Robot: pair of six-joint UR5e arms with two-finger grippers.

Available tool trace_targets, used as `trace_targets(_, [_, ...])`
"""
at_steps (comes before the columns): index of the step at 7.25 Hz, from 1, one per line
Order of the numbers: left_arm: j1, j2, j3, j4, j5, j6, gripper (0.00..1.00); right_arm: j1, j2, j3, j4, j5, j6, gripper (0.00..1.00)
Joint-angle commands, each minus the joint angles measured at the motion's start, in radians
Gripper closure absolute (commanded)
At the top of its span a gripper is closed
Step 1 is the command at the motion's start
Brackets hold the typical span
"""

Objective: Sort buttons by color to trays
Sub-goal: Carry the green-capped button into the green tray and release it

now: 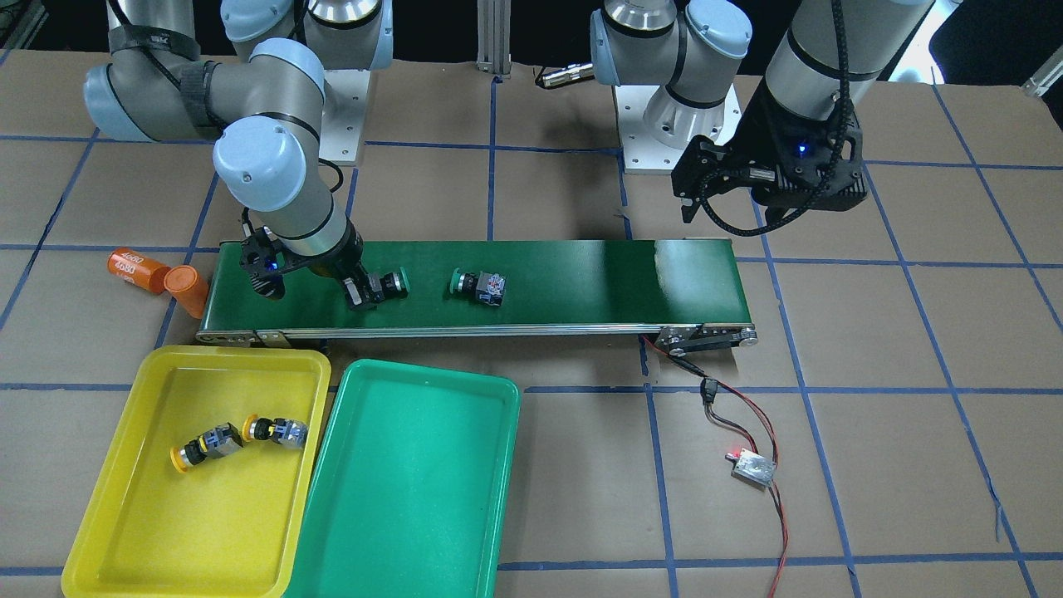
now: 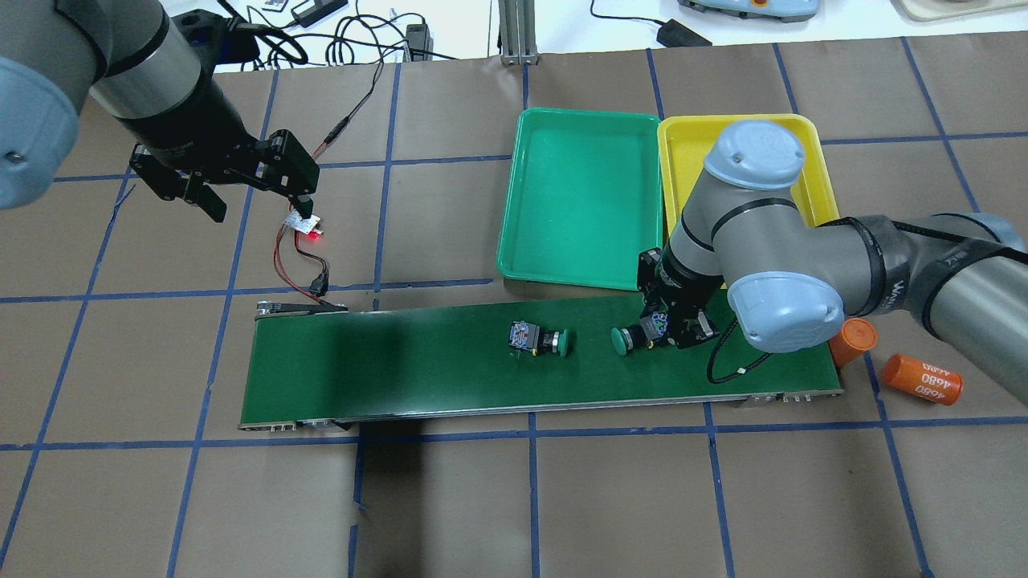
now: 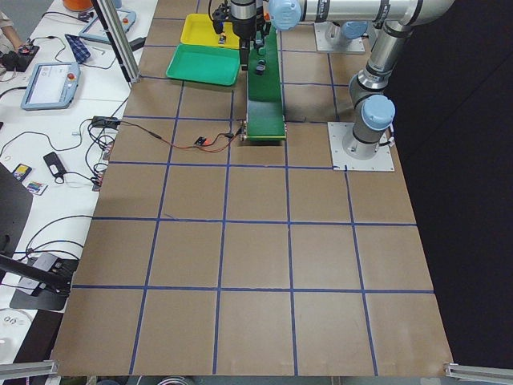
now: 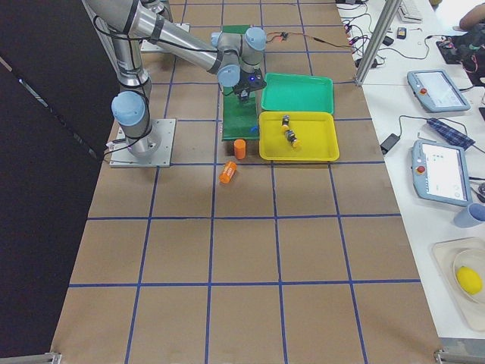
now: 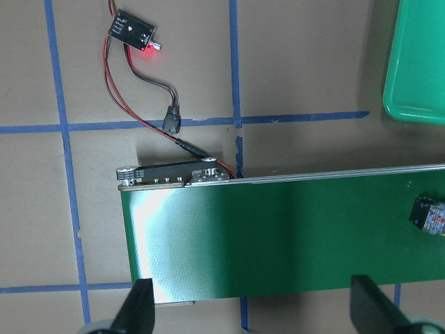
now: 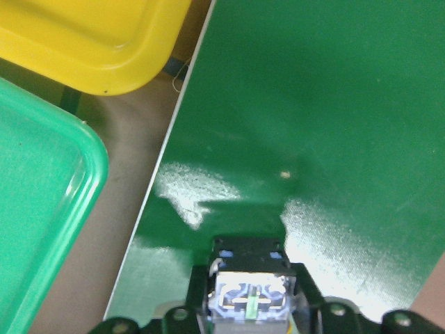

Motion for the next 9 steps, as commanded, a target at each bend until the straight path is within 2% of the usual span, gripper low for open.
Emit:
trace_targets(1, [0.0, -0.001, 0.0, 0.002, 0.0, 0.001, 0.0, -0.011, -0.003, -0.017, 0.003, -0.004, -0.001, 1.0])
trace_targets(3, [0.0, 0.001, 0.0, 0.004, 0.007, 0.0, 0.0, -0.016, 0.043, -0.134, -0.007, 0.011, -0.001, 1.0])
trace_targets(5, [0.0, -0.004, 0.0, 0.009, 0.003, -0.002, 0.0, 0.001, 0.23, -0.259, -0.126, 0.017, -0.001, 1.0])
trace_targets(6, [0.0, 0.002, -0.002, 0.006, 0.006, 0.001, 0.0, 0.008, 0.293, -0.302, -0.173, 0.058, -0.002, 1.0])
trace_targets(7, [0.0, 0.006, -0.008, 0.009, 0.006, 0.001, 0.0, 0.009, 0.312, -0.311, -0.204, 0.069, 0.002, 0.33])
trace_targets(8, [0.0, 0.006, -0.011, 0.009, 0.004, -0.003, 0.0, 0.01, 0.304, -0.305, -0.219, 0.08, 0.004, 0.0])
trace_targets(9, [0.0, 0.006, -0.011, 0.01, 0.003, 0.0, 0.0, 0.009, 0.297, -0.302, -0.219, 0.08, 0.005, 0.0])
